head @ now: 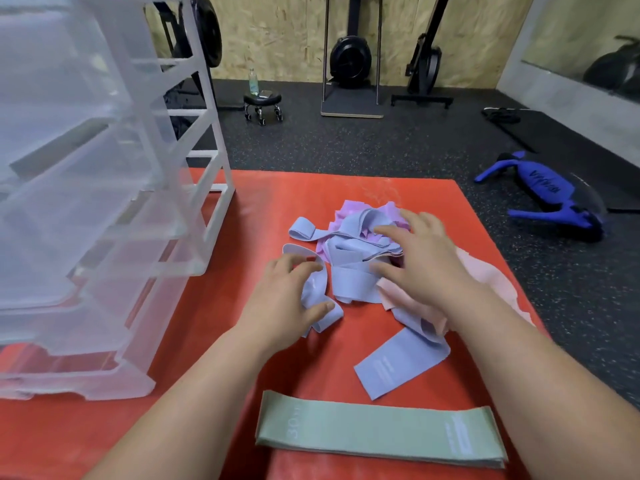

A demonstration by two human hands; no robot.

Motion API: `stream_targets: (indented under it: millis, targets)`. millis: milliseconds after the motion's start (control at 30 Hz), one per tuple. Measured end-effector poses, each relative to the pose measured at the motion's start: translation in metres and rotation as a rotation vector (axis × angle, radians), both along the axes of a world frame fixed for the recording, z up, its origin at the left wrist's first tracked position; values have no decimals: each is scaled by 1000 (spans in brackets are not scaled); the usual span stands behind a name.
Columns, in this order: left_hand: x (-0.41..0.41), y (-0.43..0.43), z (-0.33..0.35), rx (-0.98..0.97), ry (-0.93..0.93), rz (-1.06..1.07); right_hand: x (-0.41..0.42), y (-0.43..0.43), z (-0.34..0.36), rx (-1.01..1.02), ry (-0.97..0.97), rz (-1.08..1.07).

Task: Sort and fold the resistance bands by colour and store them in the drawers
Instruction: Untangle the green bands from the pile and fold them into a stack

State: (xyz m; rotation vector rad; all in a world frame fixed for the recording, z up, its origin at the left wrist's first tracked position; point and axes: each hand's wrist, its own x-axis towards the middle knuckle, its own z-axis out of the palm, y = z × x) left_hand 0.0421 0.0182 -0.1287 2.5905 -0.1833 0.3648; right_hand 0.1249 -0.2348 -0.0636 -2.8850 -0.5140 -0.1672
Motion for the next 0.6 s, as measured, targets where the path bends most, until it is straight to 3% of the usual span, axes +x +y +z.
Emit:
stream_targets:
  millis: [100, 233, 333, 433, 600]
  targets:
    - [-1, -2, -3, 8, 11, 4, 33, 41, -9, -159, 223, 36]
    - [1, 0, -5, 3, 10, 3, 60, 53, -27, -202, 347, 151]
    - [3, 1, -4, 11, 0, 0, 71, 40, -21, -208, 259, 169]
    - [6, 0, -3, 18, -16, 3, 92, 8, 2, -211, 129, 37]
    - [5, -3, 3, -11, -40, 39, 90, -53, 49, -24, -48, -128]
